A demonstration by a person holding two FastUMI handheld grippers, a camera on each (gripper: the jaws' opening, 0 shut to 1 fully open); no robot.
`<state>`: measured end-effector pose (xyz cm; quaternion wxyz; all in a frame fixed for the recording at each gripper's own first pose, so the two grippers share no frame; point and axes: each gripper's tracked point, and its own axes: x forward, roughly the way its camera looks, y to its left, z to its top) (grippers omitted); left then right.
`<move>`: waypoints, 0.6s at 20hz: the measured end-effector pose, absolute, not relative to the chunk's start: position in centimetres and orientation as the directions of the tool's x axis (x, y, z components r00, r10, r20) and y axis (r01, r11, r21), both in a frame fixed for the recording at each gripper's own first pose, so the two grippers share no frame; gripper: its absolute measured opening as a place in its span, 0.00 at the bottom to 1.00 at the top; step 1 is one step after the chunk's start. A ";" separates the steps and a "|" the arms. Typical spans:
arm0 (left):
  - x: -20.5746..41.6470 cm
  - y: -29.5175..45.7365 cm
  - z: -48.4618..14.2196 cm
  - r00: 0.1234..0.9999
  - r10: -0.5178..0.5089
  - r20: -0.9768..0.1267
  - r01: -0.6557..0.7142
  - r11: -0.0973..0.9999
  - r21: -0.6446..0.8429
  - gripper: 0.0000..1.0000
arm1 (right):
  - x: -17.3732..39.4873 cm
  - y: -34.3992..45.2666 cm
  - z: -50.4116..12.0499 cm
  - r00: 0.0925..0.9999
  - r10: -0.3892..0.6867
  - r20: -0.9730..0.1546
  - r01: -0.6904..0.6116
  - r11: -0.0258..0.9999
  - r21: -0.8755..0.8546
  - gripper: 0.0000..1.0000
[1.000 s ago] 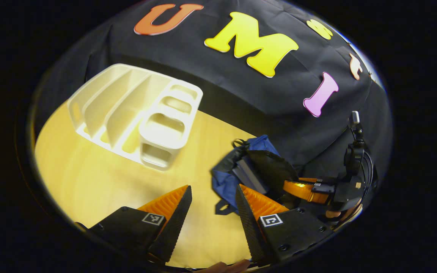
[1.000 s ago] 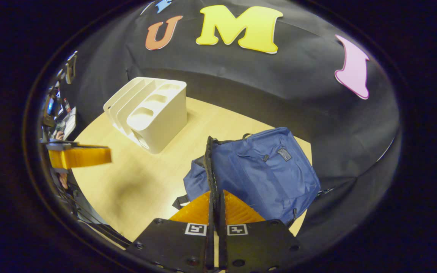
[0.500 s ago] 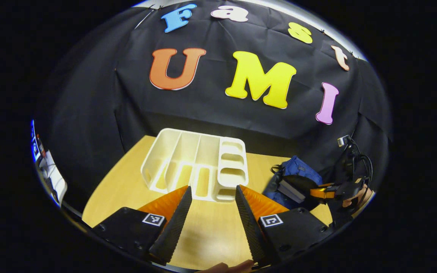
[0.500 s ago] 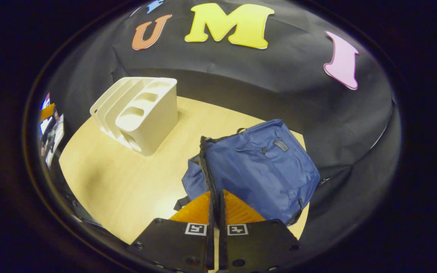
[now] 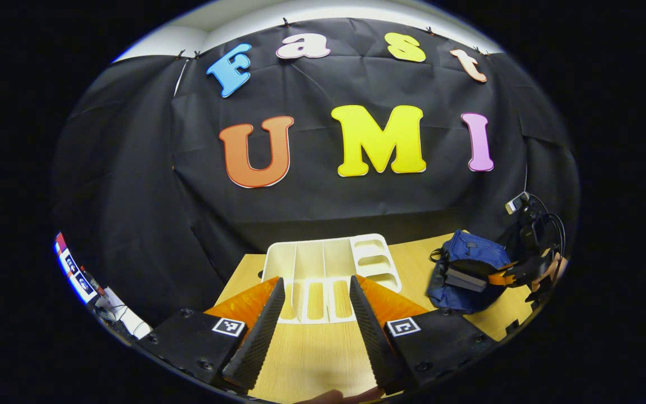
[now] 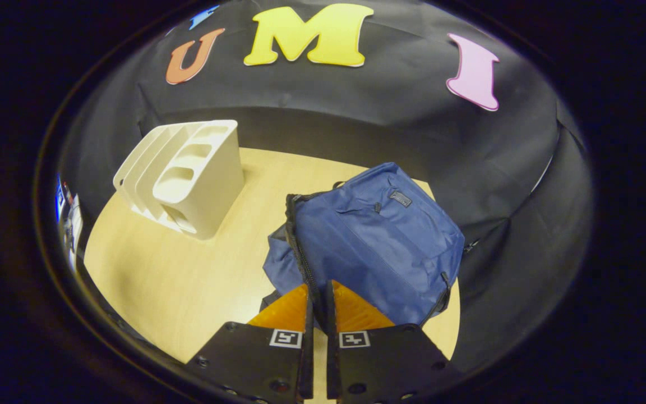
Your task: Open the schoolbag, grab two books from the bookshelf and put them into the schoolbag.
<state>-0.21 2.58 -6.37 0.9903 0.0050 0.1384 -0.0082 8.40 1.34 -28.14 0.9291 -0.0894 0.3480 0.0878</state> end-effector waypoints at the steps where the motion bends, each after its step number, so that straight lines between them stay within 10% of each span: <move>1: -0.3 2.6 -6.1 0.963 -0.019 -0.268 0.023 1.000 0.010 0.77 | 8.4 1.4 -28.2 0.747 0.098 -0.657 -0.211 0.973 -0.095 0.09; 8: -0.8 2.8 -5.0 0.974 -0.006 -0.225 0.005 1.000 -0.006 0.78 | 7.8 2.0 -27.5 0.749 0.079 -0.658 -0.190 0.977 -0.099 0.14; 12: -0.9 2.7 -4.8 0.973 0.024 -0.231 -0.031 0.999 -0.029 0.83 | 6.1 3.2 -24.5 0.790 0.109 -0.604 -0.221 0.968 -0.115 0.58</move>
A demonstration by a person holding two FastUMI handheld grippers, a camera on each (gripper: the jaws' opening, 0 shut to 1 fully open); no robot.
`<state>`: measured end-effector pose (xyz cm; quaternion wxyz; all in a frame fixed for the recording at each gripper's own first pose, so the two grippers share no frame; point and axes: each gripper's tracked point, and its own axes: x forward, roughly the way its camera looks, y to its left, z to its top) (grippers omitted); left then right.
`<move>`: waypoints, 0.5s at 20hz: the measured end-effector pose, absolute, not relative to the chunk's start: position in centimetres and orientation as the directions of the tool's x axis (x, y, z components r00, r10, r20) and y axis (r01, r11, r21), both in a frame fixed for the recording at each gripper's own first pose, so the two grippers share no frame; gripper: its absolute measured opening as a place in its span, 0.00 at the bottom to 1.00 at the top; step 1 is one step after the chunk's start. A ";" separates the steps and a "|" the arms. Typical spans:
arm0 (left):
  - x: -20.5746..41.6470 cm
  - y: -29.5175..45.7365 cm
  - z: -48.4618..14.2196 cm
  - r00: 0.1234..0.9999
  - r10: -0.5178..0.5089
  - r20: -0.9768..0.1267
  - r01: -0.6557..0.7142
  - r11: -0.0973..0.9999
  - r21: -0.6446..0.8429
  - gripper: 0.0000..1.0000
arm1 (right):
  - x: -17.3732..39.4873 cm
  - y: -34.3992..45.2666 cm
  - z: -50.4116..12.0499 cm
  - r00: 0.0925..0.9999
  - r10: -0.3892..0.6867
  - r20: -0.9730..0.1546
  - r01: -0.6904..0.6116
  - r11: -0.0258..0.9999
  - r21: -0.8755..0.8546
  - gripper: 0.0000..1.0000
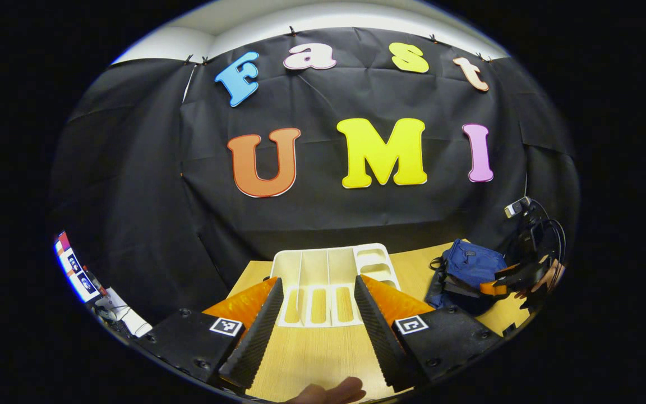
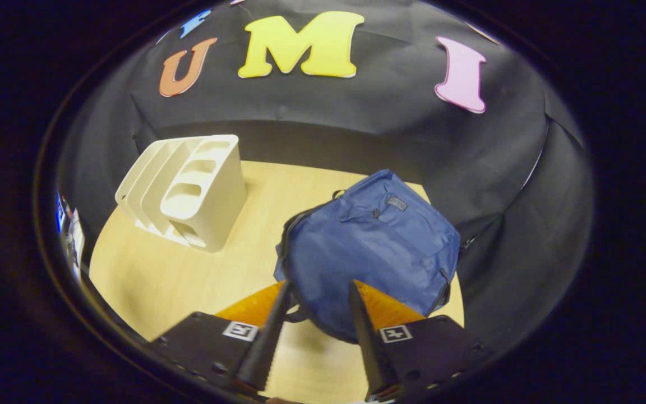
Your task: Open the schoolbag, grab two books from the bookshelf and put them into the schoolbag.
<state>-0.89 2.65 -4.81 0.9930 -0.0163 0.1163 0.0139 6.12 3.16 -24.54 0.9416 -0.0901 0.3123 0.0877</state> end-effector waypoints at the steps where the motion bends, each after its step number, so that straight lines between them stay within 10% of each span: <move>1: -1.0 2.4 -4.7 0.972 0.015 -0.235 -0.028 0.998 -0.051 0.86 | 5.5 3.4 -23.5 0.801 0.118 -0.587 -0.240 0.961 -0.135 0.90; 10: -2.2 1.3 -2.8 0.977 0.004 -0.215 -0.034 0.990 -0.137 0.87 | -1.2 4.0 -9.9 0.930 0.175 -0.322 -0.194 0.981 -0.028 0.96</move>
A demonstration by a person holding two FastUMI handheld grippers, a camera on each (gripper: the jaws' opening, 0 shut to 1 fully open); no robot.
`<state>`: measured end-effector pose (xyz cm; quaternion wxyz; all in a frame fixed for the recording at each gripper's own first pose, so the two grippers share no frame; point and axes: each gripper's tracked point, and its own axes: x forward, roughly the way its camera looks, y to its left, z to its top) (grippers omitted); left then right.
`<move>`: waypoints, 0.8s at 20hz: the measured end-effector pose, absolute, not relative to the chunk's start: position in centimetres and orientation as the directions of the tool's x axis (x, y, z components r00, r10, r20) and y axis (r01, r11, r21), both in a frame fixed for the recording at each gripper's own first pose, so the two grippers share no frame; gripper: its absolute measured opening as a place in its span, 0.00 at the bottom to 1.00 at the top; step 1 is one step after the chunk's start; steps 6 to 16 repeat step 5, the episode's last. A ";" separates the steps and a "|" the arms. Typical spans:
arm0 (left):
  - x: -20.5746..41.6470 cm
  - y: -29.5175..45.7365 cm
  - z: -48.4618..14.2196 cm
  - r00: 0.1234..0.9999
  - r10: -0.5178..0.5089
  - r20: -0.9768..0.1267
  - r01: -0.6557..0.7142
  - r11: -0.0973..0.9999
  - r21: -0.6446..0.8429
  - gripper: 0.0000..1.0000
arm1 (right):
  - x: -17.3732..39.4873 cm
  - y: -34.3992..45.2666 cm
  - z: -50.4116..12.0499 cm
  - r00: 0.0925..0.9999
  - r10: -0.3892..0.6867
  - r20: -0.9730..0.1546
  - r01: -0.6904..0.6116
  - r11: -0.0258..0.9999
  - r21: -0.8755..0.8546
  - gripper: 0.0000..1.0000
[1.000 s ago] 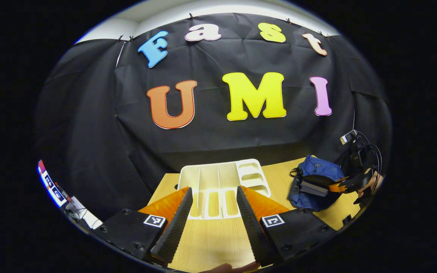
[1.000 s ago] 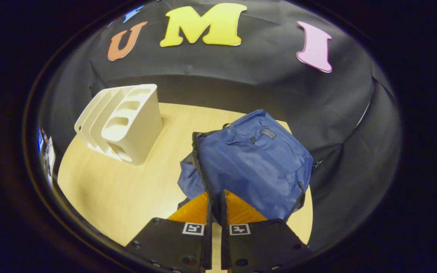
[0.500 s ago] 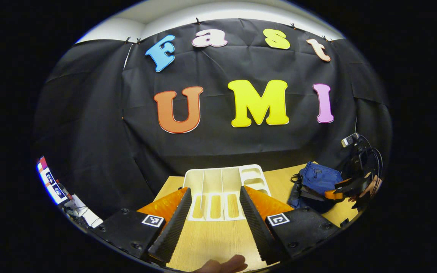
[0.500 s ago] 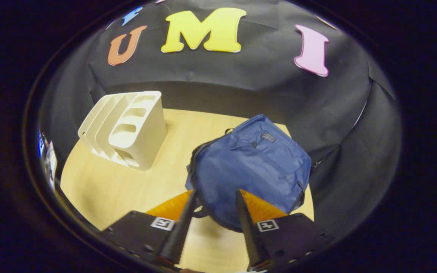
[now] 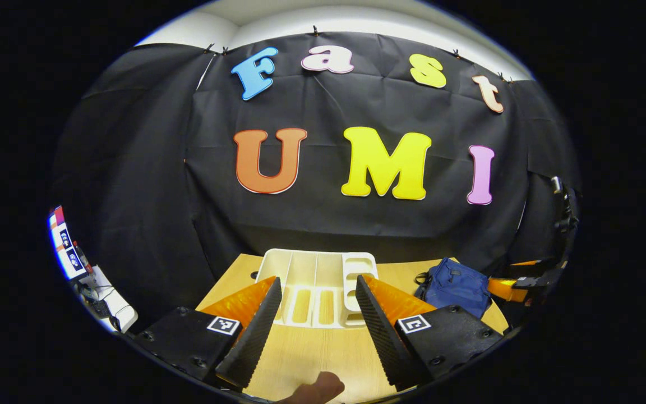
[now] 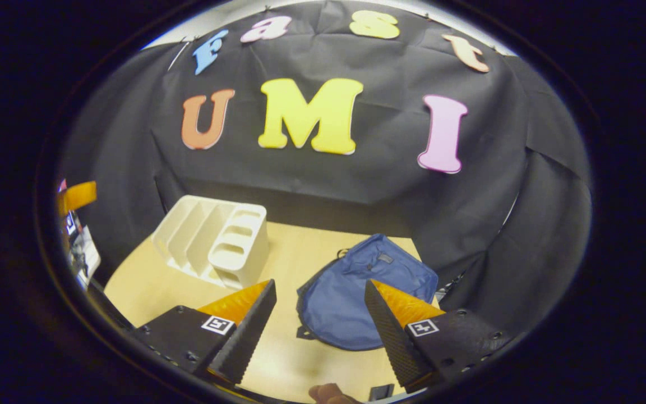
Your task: Open the schoolbag, grab two books from the bookshelf and put them into the schoolbag.
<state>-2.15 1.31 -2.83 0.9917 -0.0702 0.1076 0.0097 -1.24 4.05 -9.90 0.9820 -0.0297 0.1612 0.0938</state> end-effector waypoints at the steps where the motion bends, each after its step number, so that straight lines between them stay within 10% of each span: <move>1: -2.2 1.0 -2.7 0.978 -0.002 -0.210 -0.027 0.991 -0.134 0.87 | -2.1 3.7 -8.6 0.944 0.163 -0.286 -0.176 0.984 -0.019 0.96; 5: -2.4 0.1 -2.6 0.981 -0.010 -0.196 -0.014 0.993 -0.121 0.87 | -4.8 4.3 -3.3 0.980 0.152 -0.129 -0.157 0.987 -0.027 0.96; 16: -2.4 0.1 -2.6 0.981 -0.010 -0.196 -0.014 0.993 -0.121 0.87 | -4.8 4.3 -3.3 0.980 0.152 -0.129 -0.157 0.987 -0.027 0.96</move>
